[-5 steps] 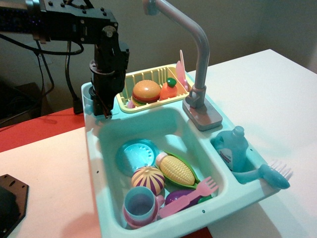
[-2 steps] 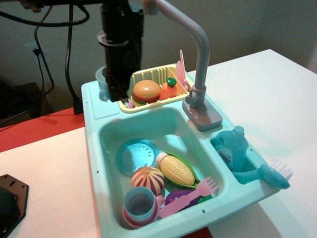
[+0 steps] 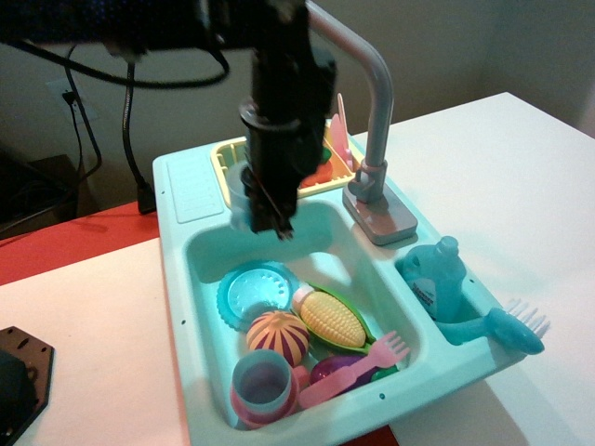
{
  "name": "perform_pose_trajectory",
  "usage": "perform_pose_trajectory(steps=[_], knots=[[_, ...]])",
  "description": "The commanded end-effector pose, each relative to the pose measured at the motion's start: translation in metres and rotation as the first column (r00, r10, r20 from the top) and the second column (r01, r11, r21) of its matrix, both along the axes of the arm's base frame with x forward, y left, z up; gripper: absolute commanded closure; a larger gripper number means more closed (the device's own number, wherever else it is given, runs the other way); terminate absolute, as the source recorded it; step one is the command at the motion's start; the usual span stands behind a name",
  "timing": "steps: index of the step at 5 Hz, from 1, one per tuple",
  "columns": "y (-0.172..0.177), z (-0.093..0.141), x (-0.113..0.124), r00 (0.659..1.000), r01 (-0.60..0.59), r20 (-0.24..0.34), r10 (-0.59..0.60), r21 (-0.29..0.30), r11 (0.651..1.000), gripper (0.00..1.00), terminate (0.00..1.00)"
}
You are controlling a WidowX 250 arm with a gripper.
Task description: Put cup from counter to sink
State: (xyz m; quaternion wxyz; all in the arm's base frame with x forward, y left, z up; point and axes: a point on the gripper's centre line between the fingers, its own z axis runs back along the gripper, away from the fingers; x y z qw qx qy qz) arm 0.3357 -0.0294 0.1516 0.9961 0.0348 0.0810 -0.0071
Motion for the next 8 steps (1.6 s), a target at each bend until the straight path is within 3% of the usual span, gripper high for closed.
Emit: perform_pose_trajectory(steps=[1,3,5,6,7,8], knots=[[0.001,-0.019,0.010,1.000,-0.029,0.011,0.029,0.013,1.000,1.00,0.00],[0.012,-0.052,0.001,0.999,-0.025,0.030,0.025,-0.016,1.000,1.00,0.00],[0.012,-0.091,-0.021,1.000,-0.001,-0.016,0.001,-0.005,1.000,1.00,0.00],[0.008,-0.092,-0.026,1.000,0.014,-0.028,-0.014,-0.012,1.000,1.00,0.00],[0.015,-0.069,-0.027,1.000,-0.015,-0.025,0.017,0.057,0.998,0.00,0.00],[0.026,-0.045,-0.032,0.997,-0.035,-0.068,0.039,0.063,0.997,0.00,0.00]])
